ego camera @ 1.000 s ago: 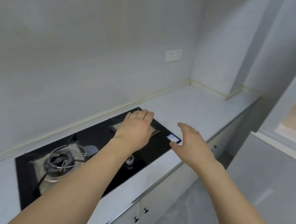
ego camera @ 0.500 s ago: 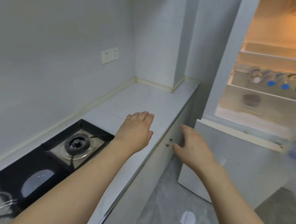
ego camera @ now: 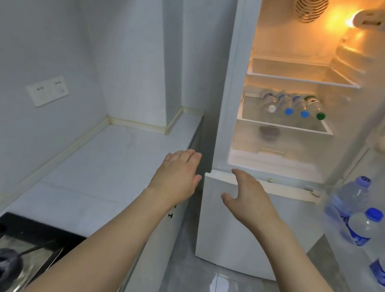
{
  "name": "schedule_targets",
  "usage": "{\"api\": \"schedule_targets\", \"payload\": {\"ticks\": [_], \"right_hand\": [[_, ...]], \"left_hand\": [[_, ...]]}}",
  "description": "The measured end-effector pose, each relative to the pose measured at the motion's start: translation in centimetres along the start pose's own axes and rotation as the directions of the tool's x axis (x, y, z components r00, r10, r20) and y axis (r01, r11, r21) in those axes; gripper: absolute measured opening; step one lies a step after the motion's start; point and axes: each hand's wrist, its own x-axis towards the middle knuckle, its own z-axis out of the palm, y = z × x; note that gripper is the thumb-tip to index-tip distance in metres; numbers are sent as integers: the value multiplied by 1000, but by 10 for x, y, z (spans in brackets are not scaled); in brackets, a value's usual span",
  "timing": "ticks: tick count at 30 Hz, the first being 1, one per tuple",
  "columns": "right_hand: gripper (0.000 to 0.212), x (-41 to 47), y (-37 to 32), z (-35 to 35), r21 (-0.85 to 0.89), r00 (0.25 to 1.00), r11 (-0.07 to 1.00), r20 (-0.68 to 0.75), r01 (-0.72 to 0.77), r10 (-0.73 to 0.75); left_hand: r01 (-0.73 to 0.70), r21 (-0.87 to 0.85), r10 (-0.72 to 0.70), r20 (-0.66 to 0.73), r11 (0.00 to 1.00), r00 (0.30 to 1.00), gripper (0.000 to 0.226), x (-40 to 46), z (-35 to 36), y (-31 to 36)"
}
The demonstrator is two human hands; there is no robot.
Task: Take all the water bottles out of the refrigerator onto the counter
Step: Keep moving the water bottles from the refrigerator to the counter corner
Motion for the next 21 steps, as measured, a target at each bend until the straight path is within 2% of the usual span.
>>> {"api": "schedule_targets", "payload": {"ticks": [14, 21], "right_hand": [[65, 96, 71, -33, -21, 979, 985, -122, -169, 166], [65, 153, 119, -52, -6, 961, 974, -165, -224, 220]], "left_hand": [[-206, -136, 206, -9, 969, 978, 50, 143, 32, 41], [-214, -224, 229, 46, 951, 972, 51, 219, 56, 68]]}}
